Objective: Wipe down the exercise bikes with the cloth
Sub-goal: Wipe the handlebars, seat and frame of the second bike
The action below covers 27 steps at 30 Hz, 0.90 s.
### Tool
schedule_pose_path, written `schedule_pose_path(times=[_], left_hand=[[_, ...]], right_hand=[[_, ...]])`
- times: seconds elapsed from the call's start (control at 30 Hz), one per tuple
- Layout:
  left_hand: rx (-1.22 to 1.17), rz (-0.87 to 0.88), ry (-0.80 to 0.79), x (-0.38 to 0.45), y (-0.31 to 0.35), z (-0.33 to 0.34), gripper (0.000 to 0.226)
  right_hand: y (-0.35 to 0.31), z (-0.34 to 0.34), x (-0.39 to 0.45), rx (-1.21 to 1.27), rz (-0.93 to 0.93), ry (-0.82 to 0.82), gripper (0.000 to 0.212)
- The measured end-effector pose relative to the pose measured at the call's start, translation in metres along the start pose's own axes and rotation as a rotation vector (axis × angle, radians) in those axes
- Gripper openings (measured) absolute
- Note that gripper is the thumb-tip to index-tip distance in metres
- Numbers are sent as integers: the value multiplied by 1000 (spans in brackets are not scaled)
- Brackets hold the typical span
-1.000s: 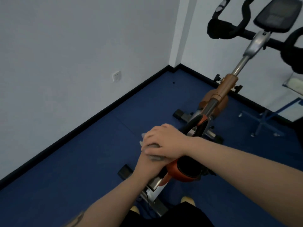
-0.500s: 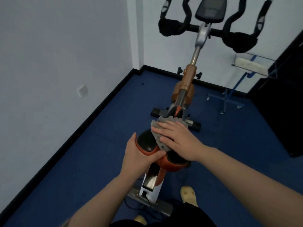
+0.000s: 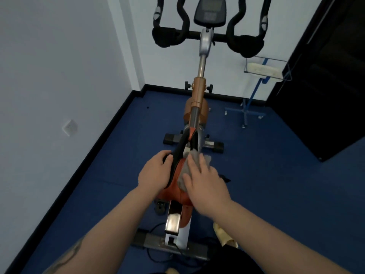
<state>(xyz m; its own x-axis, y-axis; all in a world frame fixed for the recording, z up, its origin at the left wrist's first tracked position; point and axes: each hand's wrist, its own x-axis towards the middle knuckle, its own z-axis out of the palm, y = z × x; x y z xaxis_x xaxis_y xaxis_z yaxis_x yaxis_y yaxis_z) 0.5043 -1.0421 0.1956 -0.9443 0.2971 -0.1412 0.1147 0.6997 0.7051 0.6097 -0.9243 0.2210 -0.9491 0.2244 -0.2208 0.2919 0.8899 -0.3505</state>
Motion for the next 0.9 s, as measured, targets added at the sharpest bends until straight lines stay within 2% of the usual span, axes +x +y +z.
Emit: schedule_pose_path(times=[0.13,0.27,0.33,0.4,0.47,0.53,0.6,0.67,0.77,0.83,0.9], left_hand=[[98,-49,106,-4,1,6,32],[100,-75,74,-2,2,4,33],[88,-75,80,-3,1,4,33],[75,-76,92,-4,0,4,32],[84,-83,101,-3,1,5,32],[93,-91,105,-4,2,5,31],[86,-94,103,-4,2,5,31],[76,-95,103,-3,2,4,31],[56,-101,95,-3,1,4,31],[49,-116,99,-3,1,4,31],[63,-136,111,-3,2,5,29]], right_hand=[[9,14,-25,-138,-88,-14,70],[7,-13,25,101,142,-71,64],[5,-15,27,68,199,-75,64],[0,-2,0,-87,139,-38,67],[-1,7,-20,-112,76,-45,74],[6,-1,2,-13,108,-49,70],[9,-14,41,121,194,-142,61],[9,-23,71,146,228,-200,52],[4,-10,59,199,247,-113,62],[1,0,36,158,149,-2,72],[5,3,40,170,90,4,76]])
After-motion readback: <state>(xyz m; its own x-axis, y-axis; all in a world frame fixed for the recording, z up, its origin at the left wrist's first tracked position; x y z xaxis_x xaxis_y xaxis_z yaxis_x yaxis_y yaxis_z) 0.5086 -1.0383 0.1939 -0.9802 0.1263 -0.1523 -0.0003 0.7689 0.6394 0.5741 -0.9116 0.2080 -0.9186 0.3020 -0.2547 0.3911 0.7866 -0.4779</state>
